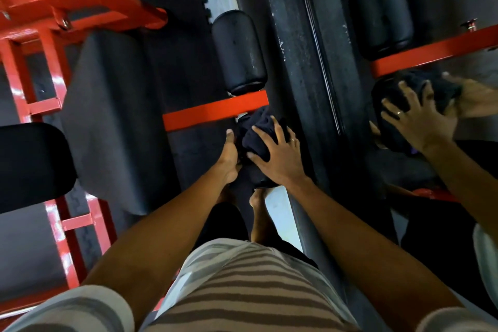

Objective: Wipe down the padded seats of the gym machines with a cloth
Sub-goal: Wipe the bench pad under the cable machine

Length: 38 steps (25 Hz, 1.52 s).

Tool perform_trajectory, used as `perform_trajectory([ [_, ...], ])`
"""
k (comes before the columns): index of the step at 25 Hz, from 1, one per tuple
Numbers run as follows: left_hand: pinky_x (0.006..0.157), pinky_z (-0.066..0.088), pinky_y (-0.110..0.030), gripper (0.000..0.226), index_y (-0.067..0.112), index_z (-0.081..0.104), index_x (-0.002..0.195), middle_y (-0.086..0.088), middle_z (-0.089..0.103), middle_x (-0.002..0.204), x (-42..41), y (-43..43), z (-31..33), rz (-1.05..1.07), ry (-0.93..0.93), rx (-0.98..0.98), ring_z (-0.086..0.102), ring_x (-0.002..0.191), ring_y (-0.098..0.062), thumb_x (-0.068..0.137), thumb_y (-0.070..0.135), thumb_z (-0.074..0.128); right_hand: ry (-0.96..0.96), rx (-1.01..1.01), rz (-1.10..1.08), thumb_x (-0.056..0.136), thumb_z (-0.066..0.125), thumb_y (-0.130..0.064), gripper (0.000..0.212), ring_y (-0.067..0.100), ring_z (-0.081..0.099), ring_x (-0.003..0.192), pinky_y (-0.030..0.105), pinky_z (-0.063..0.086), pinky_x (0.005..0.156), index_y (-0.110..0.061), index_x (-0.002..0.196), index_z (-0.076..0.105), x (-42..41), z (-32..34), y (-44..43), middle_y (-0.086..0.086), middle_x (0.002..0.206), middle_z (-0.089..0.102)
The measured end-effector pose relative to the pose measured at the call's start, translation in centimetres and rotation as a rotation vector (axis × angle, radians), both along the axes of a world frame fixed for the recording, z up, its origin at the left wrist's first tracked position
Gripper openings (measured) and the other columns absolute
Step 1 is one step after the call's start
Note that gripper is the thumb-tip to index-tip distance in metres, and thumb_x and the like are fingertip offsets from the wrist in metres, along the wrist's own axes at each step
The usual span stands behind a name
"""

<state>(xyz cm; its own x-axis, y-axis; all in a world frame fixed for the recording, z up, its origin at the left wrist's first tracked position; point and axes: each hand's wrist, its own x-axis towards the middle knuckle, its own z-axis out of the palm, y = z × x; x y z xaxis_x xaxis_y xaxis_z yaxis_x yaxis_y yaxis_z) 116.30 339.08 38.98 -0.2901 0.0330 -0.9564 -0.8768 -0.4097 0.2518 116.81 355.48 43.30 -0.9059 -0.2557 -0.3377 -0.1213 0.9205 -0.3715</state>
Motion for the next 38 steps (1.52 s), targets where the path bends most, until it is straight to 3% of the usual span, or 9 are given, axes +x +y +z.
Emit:
perform_trajectory([
  [5, 0.107, 0.041, -0.037, 0.083, 0.024, 0.042, 0.153, 0.002, 0.05, 0.148, 0.3, 1.3, 0.8, 0.007, -0.013, -0.038, 0.049, 0.132, -0.018, 0.094, 0.079, 0.023, 0.028, 0.01, 0.004, 0.09, 0.048, -0.072, 0.071, 0.047, 0.032, 0.142, 0.06, 0.034, 0.11, -0.045, 0.155, 0.034, 9.2, 0.5, 2.9, 0.004, 0.17, 0.013],
  [8, 0.087, 0.053, -0.035, 0.098, 0.027, 0.052, 0.145, -0.002, 0.06, 0.142, 1.1, 1.5, 0.5, 0.066, -0.029, -0.057, 0.062, 0.116, -0.018, 0.074, 0.093, 0.04, 0.078, 0.018, 0.043, 0.093, 0.053, -0.057, 0.064, 0.046, 0.029, 0.146, 0.062, 0.036, 0.108, -0.041, 0.153, 0.039, 10.0, 0.3, 2.2, 0.008, 0.169, 0.018],
  [13, 0.095, 0.052, -0.057, 0.134, 0.035, 0.058, 0.138, -0.003, 0.065, 0.135, 2.4, 2.5, -6.7, 0.153, -0.123, -0.171, 0.068, 0.113, -0.03, 0.025, 0.108, 0.056, 0.09, 0.097, 0.075, 0.091, 0.051, -0.047, 0.066, 0.043, 0.029, 0.145, 0.059, 0.034, 0.107, -0.04, 0.155, 0.036, -0.6, -0.7, -2.3, 0.007, 0.168, 0.021],
  [18, 0.089, 0.057, -0.048, 0.128, 0.033, 0.063, 0.133, 0.0, 0.069, 0.127, 3.9, 1.6, -5.9, 0.128, -0.089, -0.237, 0.069, 0.11, -0.025, 0.03, 0.109, 0.05, 0.109, 0.108, 0.079, 0.091, 0.055, -0.046, 0.069, 0.041, 0.022, 0.15, 0.057, 0.03, 0.112, -0.04, 0.156, 0.034, 2.4, -0.1, -0.8, 0.004, 0.17, 0.015],
  [24, 0.088, 0.057, -0.055, 0.126, 0.033, 0.063, 0.132, 0.0, 0.074, 0.119, 6.0, 2.4, -10.7, 0.141, -0.087, -0.178, 0.073, 0.104, -0.031, 0.033, 0.11, 0.048, 0.06, 0.047, 0.086, 0.09, 0.057, -0.043, 0.068, 0.044, 0.02, 0.151, 0.063, 0.032, 0.112, -0.035, 0.155, 0.039, 11.4, -0.2, 2.2, 0.009, 0.169, 0.016],
  [28, 0.091, 0.052, -0.062, 0.12, 0.037, 0.07, 0.12, -0.002, 0.071, 0.123, 4.5, 3.7, -4.0, 0.196, -0.164, -0.172, 0.069, 0.11, -0.033, 0.028, 0.11, 0.047, 0.093, 0.095, 0.116, 0.087, 0.062, -0.047, 0.071, 0.044, 0.027, 0.148, 0.058, 0.032, 0.11, -0.037, 0.154, 0.041, 3.1, -0.5, -1.3, 0.007, 0.169, 0.019],
  [31, 0.1, 0.052, -0.053, 0.11, 0.029, 0.067, 0.125, -0.007, 0.07, 0.122, 3.5, 4.9, 2.2, 0.206, -0.095, -0.108, 0.066, 0.113, -0.03, 0.047, 0.103, 0.044, 0.027, 0.091, 0.07, 0.098, 0.053, -0.043, 0.058, 0.044, 0.023, 0.149, 0.061, 0.031, 0.112, -0.038, 0.154, 0.04, -2.4, -0.4, -3.1, 0.004, 0.17, 0.015],
  [35, 0.095, 0.055, -0.054, 0.124, 0.037, 0.067, 0.125, -0.001, 0.07, 0.126, 6.0, 3.4, -7.7, 0.254, -0.063, -0.182, 0.069, 0.112, -0.029, 0.027, 0.111, 0.047, 0.113, 0.076, 0.078, 0.097, 0.054, -0.041, 0.059, 0.041, 0.025, 0.149, 0.056, 0.031, 0.112, -0.038, 0.154, 0.04, 1.4, 0.1, -1.5, 0.002, 0.169, 0.018],
  [38, 0.091, 0.054, -0.058, 0.117, 0.042, 0.067, 0.123, 0.003, 0.07, 0.128, 6.7, 3.4, -12.5, 0.217, -0.15, -0.176, 0.069, 0.112, -0.03, 0.035, 0.113, 0.037, 0.1, 0.042, 0.088, 0.098, 0.049, -0.046, 0.057, 0.039, 0.027, 0.148, 0.054, 0.033, 0.112, -0.037, 0.154, 0.041, 7.4, 0.4, 1.4, 0.003, 0.169, 0.02],
])
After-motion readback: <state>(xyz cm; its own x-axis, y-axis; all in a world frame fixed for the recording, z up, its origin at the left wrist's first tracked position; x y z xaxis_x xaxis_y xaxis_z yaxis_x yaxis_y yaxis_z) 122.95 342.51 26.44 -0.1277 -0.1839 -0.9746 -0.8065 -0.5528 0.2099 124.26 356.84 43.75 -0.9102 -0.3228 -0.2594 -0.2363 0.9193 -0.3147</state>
